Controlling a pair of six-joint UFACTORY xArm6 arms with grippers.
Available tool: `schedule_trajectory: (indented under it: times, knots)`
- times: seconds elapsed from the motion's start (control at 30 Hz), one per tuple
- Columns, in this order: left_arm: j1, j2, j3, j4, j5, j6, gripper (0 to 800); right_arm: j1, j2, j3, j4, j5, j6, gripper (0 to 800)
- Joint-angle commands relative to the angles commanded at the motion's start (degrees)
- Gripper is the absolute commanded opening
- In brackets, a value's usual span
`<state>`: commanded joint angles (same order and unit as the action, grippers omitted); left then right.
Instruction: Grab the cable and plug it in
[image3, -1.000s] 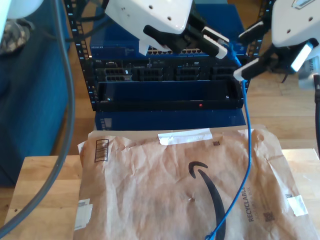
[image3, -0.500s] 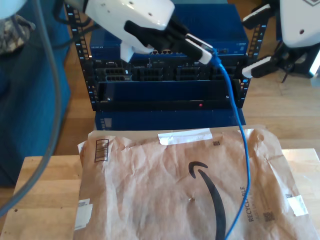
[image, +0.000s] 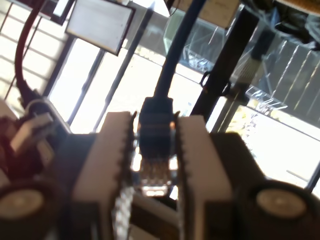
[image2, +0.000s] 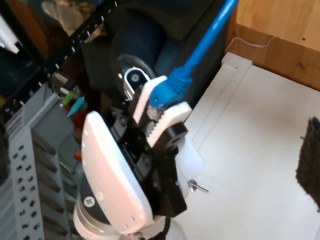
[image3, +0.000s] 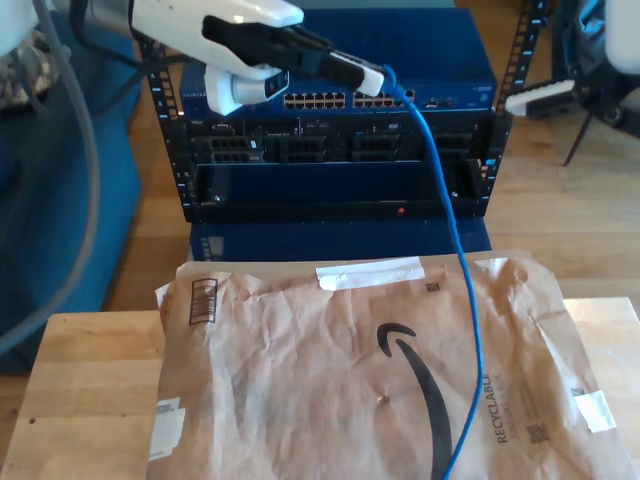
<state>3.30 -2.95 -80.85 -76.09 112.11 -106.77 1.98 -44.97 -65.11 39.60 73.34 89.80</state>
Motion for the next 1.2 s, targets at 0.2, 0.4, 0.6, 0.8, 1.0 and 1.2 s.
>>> schedule_trajectory:
  times: [0.2,0.4,0.6,0.8,1.0,1.2]
  knots:
    - [0.62,0.97,0.09,-3.78,2.81,-0.18,20,2.46,-1.67,2.02,0.00,-7.82,-2.11,798]
    - [2.90,4.13,-0.09,-8.62,6.24,-1.41,20,12.40,-1.76,8.53,-0.09,-22.15,-5.10,799]
    - [2.99,4.75,0.09,-10.81,8.18,-1.49,20,18.02,-1.93,12.22,-0.18,-30.07,-7.91,797]
    - [3.43,7.03,0.18,-14.86,11.87,-3.96,26,21.36,-3.25,16.44,-0.18,-36.31,-10.46,794]
    - [3.78,7.65,0.35,-14.86,13.10,-6.86,33,23.65,-4.66,18.73,-0.18,-40.62,-13.01,796]
    - [3.78,8.09,0.44,-14.86,13.27,-7.12,33,24.88,-4.92,18.73,-0.18,-40.79,-13.19,792]
